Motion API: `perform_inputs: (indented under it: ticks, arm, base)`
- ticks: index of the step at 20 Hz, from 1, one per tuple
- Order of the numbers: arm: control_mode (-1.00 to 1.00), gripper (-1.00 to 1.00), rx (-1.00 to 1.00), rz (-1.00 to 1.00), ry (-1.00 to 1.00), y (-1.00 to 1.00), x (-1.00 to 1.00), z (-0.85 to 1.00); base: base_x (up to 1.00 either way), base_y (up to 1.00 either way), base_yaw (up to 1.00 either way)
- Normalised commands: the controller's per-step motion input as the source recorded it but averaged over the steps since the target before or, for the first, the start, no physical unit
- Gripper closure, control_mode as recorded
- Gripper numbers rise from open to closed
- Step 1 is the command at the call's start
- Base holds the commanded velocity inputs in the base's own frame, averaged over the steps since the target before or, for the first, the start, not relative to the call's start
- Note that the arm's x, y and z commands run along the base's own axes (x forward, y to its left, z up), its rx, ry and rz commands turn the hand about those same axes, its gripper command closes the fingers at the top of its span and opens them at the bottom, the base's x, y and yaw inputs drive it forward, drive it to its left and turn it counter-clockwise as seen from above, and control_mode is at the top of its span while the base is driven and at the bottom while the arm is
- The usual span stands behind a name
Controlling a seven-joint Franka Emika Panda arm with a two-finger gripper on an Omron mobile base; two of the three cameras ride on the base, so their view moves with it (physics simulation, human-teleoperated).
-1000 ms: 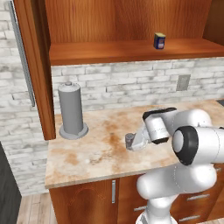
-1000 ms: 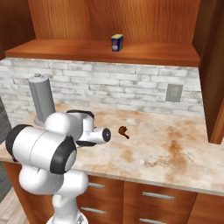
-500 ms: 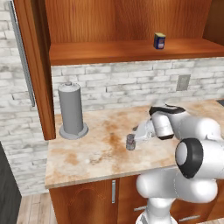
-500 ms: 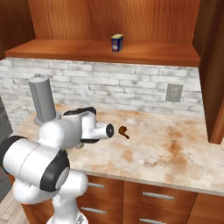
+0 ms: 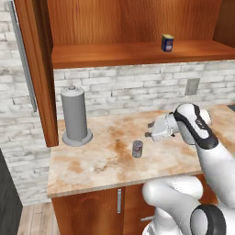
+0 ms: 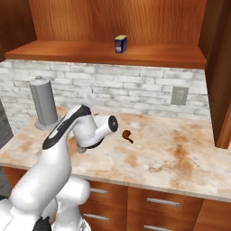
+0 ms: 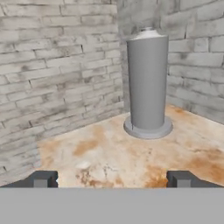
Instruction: Restock the canned food cabinet by taking the new fresh canned food from the counter and placing it in the cabinet. Then, take the old canned food from the cabinet and place it on the counter.
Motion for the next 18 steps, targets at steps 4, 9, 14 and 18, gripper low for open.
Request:
perform_inputs:
  ticks: [4,9,14,18]
  arm:
    - [-1.00,-1.00,0.00,-0.01,0.00,0.00,-1.00,1.00]
    - [-1.00,-1.00,0.00,-0.03,-0.02,0.00,-1.00,1.00]
    - [-1.00,-1.00,-0.13,0.01,-0.02,0.20,-1.00,1.00]
    - [-1.00,-1.00,-0.16,-0.23,-0.01,-0.11,-0.86,0.67]
  base:
    - [0.00,0.00,0.00]
    - [0.00,0.00,0.00]
    - [0.00,0.00,0.00]
    - [0.00,0.00,0.00]
